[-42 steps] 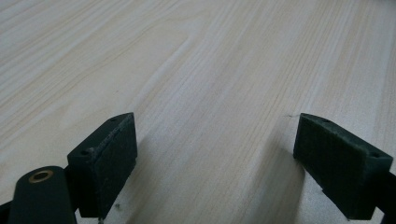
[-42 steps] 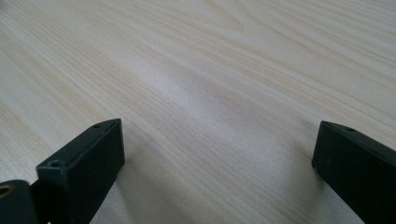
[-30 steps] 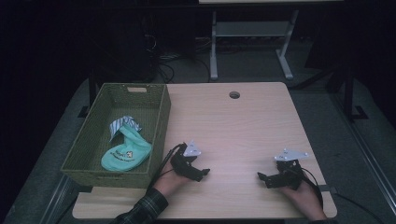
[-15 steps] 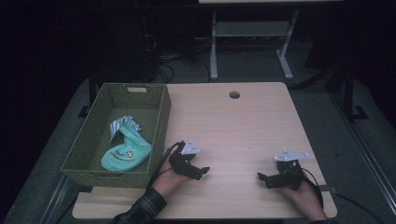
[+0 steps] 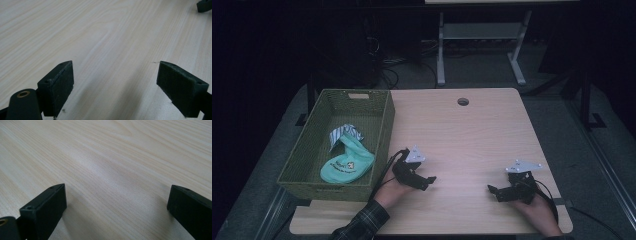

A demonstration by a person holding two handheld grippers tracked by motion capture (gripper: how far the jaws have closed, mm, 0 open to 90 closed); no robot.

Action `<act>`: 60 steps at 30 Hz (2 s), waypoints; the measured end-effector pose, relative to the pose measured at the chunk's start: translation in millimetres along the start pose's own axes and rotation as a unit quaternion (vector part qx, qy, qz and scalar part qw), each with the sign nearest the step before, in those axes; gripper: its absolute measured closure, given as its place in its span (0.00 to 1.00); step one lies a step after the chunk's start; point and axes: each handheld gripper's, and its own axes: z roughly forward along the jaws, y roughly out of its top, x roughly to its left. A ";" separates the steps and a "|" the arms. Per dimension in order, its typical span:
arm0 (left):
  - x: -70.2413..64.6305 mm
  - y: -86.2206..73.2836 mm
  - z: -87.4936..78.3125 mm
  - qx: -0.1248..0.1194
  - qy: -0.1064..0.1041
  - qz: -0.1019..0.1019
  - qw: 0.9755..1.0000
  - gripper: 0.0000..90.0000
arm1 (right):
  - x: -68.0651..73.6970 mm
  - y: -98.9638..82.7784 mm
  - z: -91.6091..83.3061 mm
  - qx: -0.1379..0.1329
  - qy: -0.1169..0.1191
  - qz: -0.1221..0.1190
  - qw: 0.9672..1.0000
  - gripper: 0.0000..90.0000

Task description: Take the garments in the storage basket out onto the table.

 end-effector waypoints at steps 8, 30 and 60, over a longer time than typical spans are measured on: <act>0.1 2.5 -4.6 0.001 0.002 -0.005 1.000 0.15 | 0.1 0.0 0.0 0.000 0.000 0.001 1.000 0.02; 0.0 14.1 -20.9 -0.014 0.001 -0.015 1.000 0.15 | 0.1 0.0 0.0 0.000 0.001 0.001 1.000 0.02; 0.6 31.2 -38.9 -0.030 -0.007 -0.014 0.999 0.15 | 0.1 0.0 0.0 0.000 0.001 0.001 1.000 0.02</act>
